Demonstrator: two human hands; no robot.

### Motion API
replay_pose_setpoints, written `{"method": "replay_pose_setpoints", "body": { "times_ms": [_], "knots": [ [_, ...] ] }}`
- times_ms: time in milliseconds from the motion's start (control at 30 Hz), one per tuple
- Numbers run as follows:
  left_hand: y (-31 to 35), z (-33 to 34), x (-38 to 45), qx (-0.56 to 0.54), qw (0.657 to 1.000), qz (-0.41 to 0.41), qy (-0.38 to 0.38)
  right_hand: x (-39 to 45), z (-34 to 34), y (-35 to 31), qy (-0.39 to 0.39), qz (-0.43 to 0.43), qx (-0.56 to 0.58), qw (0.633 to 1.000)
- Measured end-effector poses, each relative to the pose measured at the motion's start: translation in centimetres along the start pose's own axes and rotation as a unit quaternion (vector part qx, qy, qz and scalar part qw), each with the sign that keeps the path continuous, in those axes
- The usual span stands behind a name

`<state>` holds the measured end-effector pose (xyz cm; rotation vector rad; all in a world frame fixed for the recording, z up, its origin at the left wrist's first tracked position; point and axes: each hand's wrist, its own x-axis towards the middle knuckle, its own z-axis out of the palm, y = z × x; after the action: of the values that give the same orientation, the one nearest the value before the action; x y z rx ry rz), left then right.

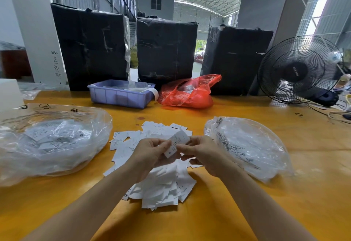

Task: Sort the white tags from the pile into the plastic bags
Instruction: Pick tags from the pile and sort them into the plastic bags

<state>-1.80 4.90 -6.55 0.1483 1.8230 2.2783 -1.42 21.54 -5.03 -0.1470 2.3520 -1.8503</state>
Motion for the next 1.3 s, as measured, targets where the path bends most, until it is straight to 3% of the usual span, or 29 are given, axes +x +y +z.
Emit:
{"method": "replay_pose_setpoints", "body": {
  "times_ms": [167,467,567,700,867,933,1033,1167,1300],
  "knots": [
    [0.0,0.1,-0.1,-0.011,1.0,-0.006,0.014,0.2,0.4,0.0,0.045,-0.033,-0.034,0.998],
    [-0.2,0.4,-0.2,-0.025,0.999,-0.023,0.025,0.0,0.3,0.0,0.012,-0.017,-0.082,0.996],
    [0.0,0.4,-0.3,-0.064,0.997,-0.033,0.008,0.0,0.6,-0.1,0.051,-0.084,-0.065,0.993],
    [0.0,0.4,-0.3,-0.094,0.995,-0.041,0.021,0.0,1.2,0.0,0.071,-0.181,-0.134,0.972],
    [0.0,0.6,-0.4,-0.108,0.993,-0.037,0.039,-0.4,1.8,0.2,0.082,-0.233,-0.22,0.944],
    [0.1,0.6,-0.5,-0.113,0.992,-0.045,0.024,-0.3,1.8,0.2,0.091,-0.214,-0.16,0.959],
    [0.3,0.4,-0.4,-0.086,0.994,-0.071,-0.009,-0.1,1.2,0.0,0.108,-0.112,0.04,0.987],
    [0.5,-0.4,0.2,-0.048,0.993,-0.111,-0.016,0.2,0.4,0.0,0.129,-0.023,0.15,0.98],
    [0.9,-1.4,0.3,-0.003,0.996,-0.088,-0.024,0.3,0.2,0.0,0.139,-0.016,0.19,0.972]
  ]
}}
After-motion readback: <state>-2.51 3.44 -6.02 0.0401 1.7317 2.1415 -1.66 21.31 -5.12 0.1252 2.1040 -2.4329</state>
